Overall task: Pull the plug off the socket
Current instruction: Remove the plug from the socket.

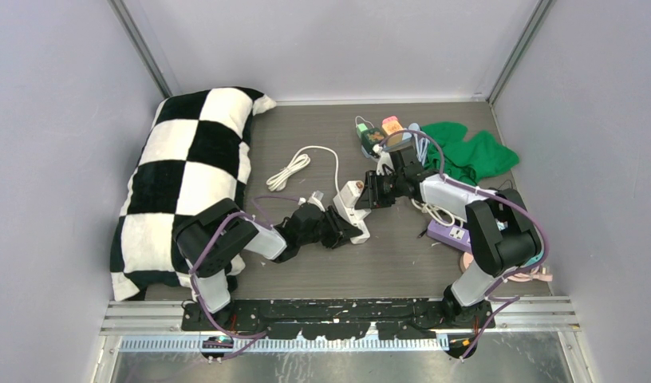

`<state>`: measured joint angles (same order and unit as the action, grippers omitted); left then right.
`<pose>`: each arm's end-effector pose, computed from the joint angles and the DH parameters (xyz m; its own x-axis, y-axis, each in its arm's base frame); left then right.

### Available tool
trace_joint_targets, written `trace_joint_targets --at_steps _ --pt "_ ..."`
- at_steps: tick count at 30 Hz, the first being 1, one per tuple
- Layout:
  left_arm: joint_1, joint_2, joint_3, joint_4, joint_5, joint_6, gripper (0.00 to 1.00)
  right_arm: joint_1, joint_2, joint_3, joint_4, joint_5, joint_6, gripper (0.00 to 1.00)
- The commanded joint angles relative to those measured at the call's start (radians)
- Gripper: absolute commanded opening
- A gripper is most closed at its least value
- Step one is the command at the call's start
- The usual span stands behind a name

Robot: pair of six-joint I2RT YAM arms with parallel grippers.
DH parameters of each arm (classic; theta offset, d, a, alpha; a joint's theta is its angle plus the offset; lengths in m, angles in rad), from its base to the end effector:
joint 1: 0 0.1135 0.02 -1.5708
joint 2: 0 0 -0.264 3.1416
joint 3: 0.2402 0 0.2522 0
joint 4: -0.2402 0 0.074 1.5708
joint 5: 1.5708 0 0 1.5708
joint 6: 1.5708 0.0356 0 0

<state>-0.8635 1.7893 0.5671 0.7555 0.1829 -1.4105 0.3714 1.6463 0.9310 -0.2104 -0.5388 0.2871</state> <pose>0.1995 -0.2434 0.1124 -0.8887 -0.4543 -0.0618 -0.1525 0.4199 -0.8947 0.2981 0.1357 0.1778 -0.8837 -0.0833 -0.4606 -0.3636 0.7418 0.5635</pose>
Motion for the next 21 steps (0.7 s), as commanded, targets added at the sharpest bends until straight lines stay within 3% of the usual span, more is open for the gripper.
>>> trace_joint_targets --at_steps 1,6,12,21 --pt "-0.003 0.012 0.011 -0.024 -0.018 0.030 0.00 0.003 -0.054 -0.012 -0.004 -0.072 -0.032 0.11" --pt "0.009 0.009 0.012 -0.025 -0.034 0.016 0.00 0.021 -0.104 -0.062 0.001 -0.132 -0.025 0.01" --pt "0.024 -0.003 0.020 -0.028 -0.013 0.038 0.00 0.041 -0.128 -0.075 0.010 -0.090 -0.021 0.01" --pt "0.021 -0.008 0.001 -0.047 0.018 0.077 0.00 -0.076 -0.025 -0.022 -0.034 -0.181 -0.024 0.01"
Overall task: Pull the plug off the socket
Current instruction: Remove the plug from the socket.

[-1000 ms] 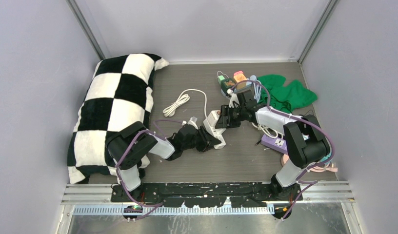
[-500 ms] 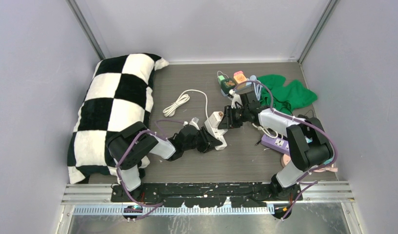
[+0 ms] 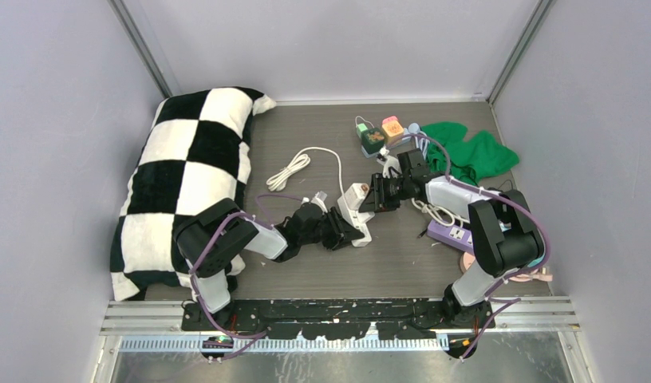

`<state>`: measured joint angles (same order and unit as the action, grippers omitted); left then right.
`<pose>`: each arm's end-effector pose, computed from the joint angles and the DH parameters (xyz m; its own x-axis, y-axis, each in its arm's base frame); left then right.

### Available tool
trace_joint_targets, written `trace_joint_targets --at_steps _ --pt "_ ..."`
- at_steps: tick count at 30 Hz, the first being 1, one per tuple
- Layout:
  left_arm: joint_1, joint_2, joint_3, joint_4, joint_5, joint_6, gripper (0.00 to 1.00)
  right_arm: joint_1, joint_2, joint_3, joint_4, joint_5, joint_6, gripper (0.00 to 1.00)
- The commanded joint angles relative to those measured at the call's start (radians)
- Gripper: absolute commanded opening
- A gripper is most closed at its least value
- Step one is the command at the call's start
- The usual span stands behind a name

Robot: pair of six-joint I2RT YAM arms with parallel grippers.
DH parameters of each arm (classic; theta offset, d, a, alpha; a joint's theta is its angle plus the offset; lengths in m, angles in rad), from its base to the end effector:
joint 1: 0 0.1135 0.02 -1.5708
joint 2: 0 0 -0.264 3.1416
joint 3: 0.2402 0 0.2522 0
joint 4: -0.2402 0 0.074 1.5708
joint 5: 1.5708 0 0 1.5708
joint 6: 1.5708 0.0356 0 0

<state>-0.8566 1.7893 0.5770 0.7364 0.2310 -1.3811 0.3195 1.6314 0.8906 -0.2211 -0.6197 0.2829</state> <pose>0.2008 -0.2441 0.1131 -0.9099 -0.4099 -0.0646 -0.1309 0.4312 -0.8927 0.2937 0.1189 0.1715 -0.9072 -0.0608 -0.4162 -0.3310 0.7139 0.6171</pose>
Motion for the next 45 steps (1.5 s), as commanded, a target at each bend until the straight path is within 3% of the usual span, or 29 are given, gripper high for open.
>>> trace_joint_targets --at_steps 1,5,9,20,28,38,45 --pt "0.014 -0.006 -0.012 -0.024 -0.030 0.045 0.00 -0.014 -0.019 0.013 -0.021 -0.092 -0.021 0.01" --pt "0.014 0.001 0.008 -0.032 -0.022 0.045 0.00 0.100 -0.062 0.017 -0.048 0.045 -0.084 0.01" --pt "0.014 0.007 0.055 -0.086 -0.002 0.072 0.00 0.173 -0.062 0.042 -0.072 0.068 -0.104 0.01" --pt "0.021 0.013 0.001 -0.022 -0.013 0.042 0.00 0.002 -0.020 0.028 -0.084 -0.010 -0.096 0.01" --pt "0.022 0.041 0.016 -0.002 0.002 0.041 0.00 0.125 -0.073 0.025 -0.078 -0.142 -0.109 0.01" --pt "0.024 0.035 -0.041 0.043 -0.022 0.011 0.00 0.014 -0.037 0.041 -0.142 -0.078 -0.164 0.01" --pt "0.024 0.059 -0.028 0.067 -0.011 0.002 0.00 0.100 -0.043 0.056 -0.162 0.004 -0.189 0.01"
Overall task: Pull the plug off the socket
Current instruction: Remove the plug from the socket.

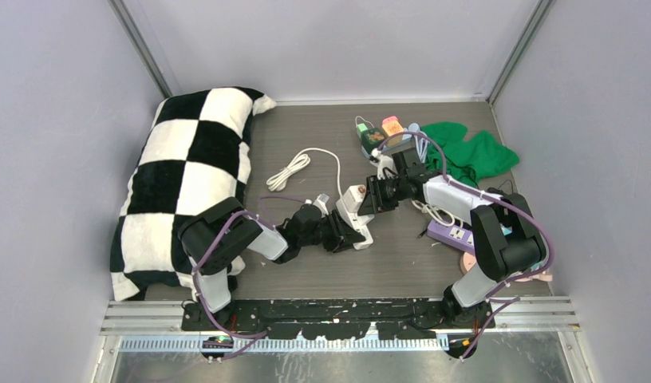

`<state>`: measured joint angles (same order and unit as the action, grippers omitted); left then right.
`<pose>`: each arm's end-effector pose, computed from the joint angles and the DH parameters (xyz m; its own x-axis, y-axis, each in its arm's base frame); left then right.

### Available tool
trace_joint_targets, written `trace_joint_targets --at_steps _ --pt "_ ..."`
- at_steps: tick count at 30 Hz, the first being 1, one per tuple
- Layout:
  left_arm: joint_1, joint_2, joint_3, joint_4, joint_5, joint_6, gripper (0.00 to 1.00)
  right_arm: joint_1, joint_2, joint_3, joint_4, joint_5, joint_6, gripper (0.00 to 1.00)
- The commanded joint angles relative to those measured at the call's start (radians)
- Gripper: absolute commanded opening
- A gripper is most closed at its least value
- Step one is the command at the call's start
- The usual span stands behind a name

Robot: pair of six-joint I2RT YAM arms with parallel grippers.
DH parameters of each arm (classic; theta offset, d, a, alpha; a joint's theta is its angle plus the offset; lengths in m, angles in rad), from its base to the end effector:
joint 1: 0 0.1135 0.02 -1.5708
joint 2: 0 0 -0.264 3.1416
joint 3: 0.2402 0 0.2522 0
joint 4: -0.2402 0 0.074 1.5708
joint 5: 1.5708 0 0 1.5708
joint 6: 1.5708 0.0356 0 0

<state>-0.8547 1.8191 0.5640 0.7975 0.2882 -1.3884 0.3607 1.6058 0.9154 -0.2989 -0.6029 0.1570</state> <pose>0.1991 -0.2443 0.1074 -0.9285 -0.3693 -0.0392 -0.1236 0.4070 -0.9050 0.2858 0.1294 0.1813 -0.8633 -0.1880 -0.4684 -0.4527 0.6988 0.5539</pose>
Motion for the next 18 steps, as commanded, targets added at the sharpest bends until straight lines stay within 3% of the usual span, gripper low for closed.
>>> trace_joint_targets --at_steps 1,6,13,18 --pt "0.022 0.030 -0.011 0.005 -0.067 0.010 0.00 0.085 -0.017 0.041 -0.102 -0.013 -0.075 0.01" --pt "0.024 0.022 -0.016 0.002 -0.074 0.008 0.00 0.143 -0.017 0.055 -0.135 -0.082 -0.122 0.01" --pt "0.028 0.012 -0.059 0.025 -0.093 -0.008 0.00 0.004 0.020 0.059 -0.137 -0.055 -0.103 0.01" --pt "0.028 0.036 -0.053 0.052 -0.086 -0.020 0.00 0.012 0.008 0.047 -0.128 -0.042 -0.097 0.01"
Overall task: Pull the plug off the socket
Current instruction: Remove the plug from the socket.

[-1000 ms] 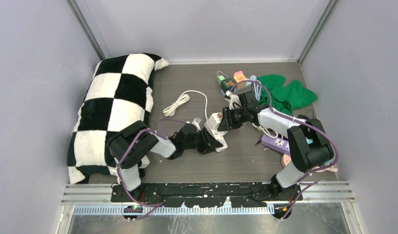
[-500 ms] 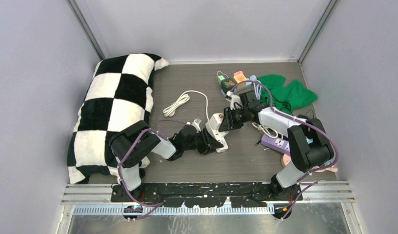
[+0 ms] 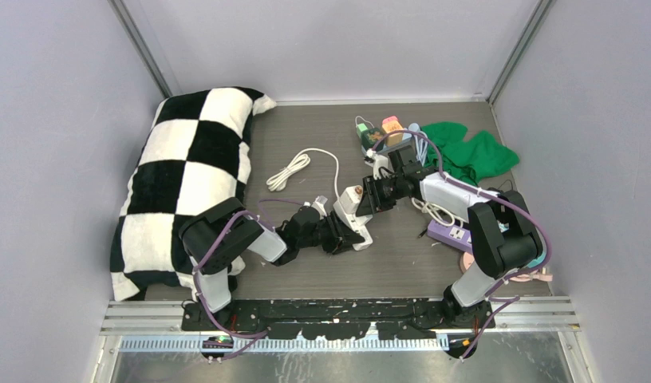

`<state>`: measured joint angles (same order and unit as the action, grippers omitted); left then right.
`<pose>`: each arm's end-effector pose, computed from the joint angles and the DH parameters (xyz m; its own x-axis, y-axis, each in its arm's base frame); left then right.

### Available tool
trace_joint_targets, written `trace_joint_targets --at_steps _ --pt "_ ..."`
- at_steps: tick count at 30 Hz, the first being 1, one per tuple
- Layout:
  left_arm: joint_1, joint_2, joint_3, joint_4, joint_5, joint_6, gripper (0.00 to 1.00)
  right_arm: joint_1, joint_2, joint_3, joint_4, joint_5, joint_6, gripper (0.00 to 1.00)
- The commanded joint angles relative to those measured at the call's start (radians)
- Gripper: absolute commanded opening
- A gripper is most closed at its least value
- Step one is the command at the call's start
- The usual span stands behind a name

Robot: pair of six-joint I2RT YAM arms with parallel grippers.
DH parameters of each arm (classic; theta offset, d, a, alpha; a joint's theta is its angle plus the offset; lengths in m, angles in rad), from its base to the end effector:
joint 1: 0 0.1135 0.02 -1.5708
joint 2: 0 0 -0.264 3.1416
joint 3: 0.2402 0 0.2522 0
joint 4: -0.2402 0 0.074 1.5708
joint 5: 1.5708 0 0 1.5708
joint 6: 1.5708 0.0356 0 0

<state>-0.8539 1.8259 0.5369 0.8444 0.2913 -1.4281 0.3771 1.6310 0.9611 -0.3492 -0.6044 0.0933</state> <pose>0.1959 -0.2404 0.1038 -0.9236 -0.3834 -0.0061 -0.1528 0.3826 -0.9112 0.2894 0.1364 0.1840 -0.8424 -0.2512 -0.4768 -0.5036 0.6817 0.5307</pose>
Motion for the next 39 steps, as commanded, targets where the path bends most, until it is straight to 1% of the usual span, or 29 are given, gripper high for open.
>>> trace_joint_targets --at_steps 1,6,10,13,19,22,24,27,29,31,33,35,39 --pt "0.027 0.031 -0.023 0.005 -0.089 0.018 0.00 0.019 -0.022 0.002 -0.083 -0.035 -0.040 0.01" --pt "0.029 0.039 -0.015 0.004 -0.089 0.016 0.00 0.114 -0.022 0.016 -0.103 -0.040 -0.071 0.01" --pt "0.031 0.030 -0.037 0.005 -0.103 0.008 0.00 0.120 -0.025 0.028 -0.122 -0.041 -0.087 0.01" --pt "0.033 0.024 -0.055 0.011 -0.115 0.002 0.00 0.094 -0.032 0.030 -0.126 -0.039 -0.087 0.01" --pt "0.033 0.034 -0.066 0.028 -0.121 -0.009 0.00 -0.024 -0.004 0.042 -0.157 -0.070 -0.133 0.01" --pt "0.035 0.044 -0.063 0.038 -0.116 -0.012 0.00 -0.027 -0.016 0.032 -0.157 -0.103 -0.138 0.01" --pt "0.036 0.048 -0.061 0.042 -0.114 -0.012 0.00 -0.011 -0.025 0.022 -0.141 -0.146 -0.113 0.01" --pt "0.037 0.057 -0.056 0.042 -0.112 -0.012 0.00 0.089 -0.044 0.019 -0.128 -0.210 -0.097 0.01" --pt "0.039 0.062 -0.053 0.046 -0.111 -0.017 0.00 0.145 -0.040 0.031 -0.155 -0.211 -0.125 0.01" --pt "0.041 0.056 -0.059 0.053 -0.115 -0.023 0.00 0.153 -0.024 0.041 -0.173 -0.182 -0.149 0.01" --pt "0.042 0.044 -0.076 0.055 -0.125 -0.025 0.00 0.131 -0.011 0.050 -0.186 -0.134 -0.173 0.01" --pt "0.045 0.034 -0.091 0.055 -0.133 -0.026 0.00 0.083 -0.003 0.058 -0.195 -0.113 -0.184 0.01" --pt "0.046 0.043 -0.100 0.066 -0.132 -0.029 0.00 -0.002 0.009 0.045 -0.179 -0.088 -0.155 0.01"
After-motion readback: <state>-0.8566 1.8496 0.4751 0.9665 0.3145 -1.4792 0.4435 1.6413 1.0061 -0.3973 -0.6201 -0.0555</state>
